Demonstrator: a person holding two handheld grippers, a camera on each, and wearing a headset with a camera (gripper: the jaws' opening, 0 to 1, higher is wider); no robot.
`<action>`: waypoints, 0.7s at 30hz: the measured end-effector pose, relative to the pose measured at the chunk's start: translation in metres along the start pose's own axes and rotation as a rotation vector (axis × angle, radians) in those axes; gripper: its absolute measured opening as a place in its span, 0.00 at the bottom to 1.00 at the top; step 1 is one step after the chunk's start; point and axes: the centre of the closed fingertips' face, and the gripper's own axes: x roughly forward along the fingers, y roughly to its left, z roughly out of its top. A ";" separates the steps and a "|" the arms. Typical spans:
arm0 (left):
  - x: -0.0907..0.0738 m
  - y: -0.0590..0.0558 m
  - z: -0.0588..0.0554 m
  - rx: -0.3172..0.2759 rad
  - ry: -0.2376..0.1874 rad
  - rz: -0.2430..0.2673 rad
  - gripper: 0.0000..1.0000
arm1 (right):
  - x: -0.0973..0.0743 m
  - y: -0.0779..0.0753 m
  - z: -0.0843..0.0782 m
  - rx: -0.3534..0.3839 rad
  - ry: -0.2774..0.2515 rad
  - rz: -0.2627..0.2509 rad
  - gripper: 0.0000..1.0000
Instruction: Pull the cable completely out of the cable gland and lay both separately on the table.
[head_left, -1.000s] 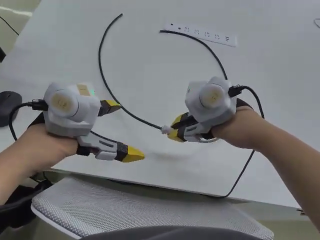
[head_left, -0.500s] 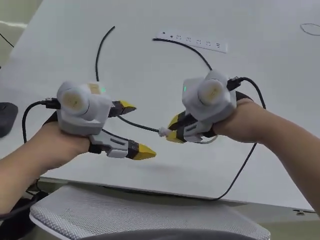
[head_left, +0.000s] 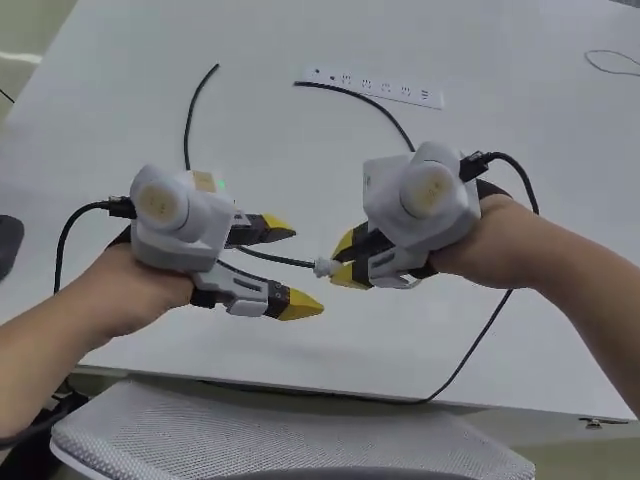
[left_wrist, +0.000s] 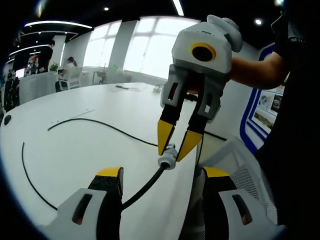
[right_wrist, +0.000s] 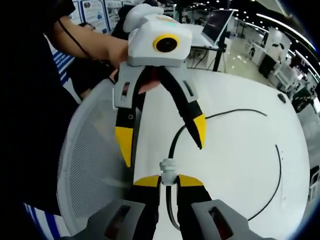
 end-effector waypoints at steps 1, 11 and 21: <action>0.001 0.000 0.000 0.000 -0.001 -0.003 0.62 | 0.000 0.000 0.000 -0.003 0.001 0.000 0.06; 0.007 -0.005 0.002 -0.004 -0.002 -0.045 0.47 | -0.002 0.002 0.000 -0.029 0.009 0.005 0.06; 0.010 -0.008 0.003 0.006 -0.004 -0.069 0.29 | -0.003 0.003 -0.001 -0.043 0.010 0.010 0.06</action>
